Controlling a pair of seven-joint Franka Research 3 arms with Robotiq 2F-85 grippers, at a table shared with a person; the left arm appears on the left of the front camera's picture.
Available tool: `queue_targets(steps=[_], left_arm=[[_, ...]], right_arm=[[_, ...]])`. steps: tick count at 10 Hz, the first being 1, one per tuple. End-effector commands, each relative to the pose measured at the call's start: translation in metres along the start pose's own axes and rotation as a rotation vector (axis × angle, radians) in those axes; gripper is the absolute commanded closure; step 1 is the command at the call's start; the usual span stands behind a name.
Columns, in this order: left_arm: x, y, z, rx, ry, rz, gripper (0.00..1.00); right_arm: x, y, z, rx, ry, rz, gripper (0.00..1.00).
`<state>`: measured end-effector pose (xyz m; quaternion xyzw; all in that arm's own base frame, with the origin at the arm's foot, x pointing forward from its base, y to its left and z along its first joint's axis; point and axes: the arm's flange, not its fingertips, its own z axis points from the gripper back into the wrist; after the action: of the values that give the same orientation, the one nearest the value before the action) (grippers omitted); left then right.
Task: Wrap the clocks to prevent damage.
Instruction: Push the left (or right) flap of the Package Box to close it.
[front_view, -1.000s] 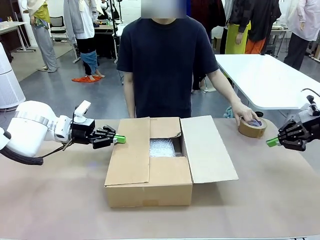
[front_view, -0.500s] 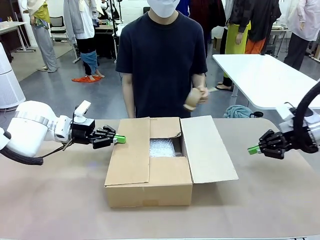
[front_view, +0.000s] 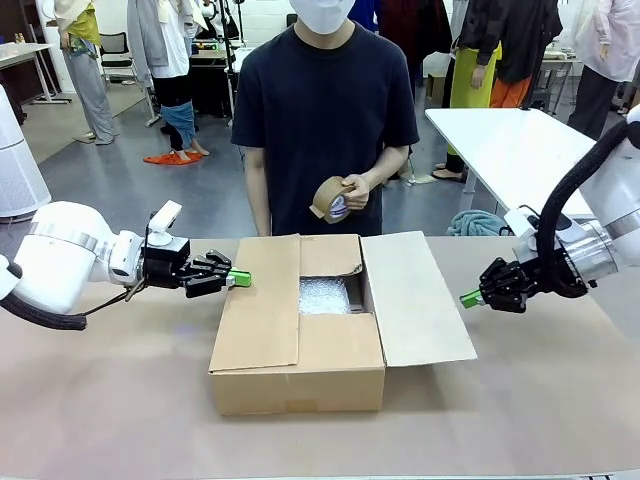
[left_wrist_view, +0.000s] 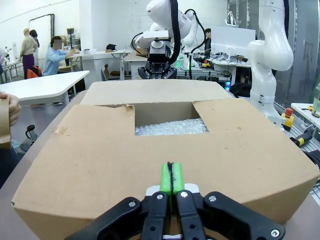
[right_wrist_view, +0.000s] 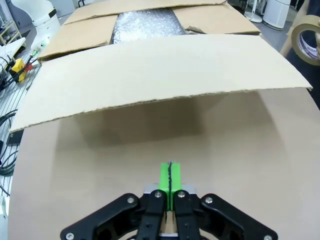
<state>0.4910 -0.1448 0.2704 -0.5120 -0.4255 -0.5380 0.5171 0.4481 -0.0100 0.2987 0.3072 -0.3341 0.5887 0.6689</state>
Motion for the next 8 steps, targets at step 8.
queue_targets(steps=[8], left_arm=[[-0.003,0.0,0.0,0.002,0.01,0.003,1.0]], right_arm=[[0.02,0.006,-0.029,0.055,-0.167,0.085,0.99]])
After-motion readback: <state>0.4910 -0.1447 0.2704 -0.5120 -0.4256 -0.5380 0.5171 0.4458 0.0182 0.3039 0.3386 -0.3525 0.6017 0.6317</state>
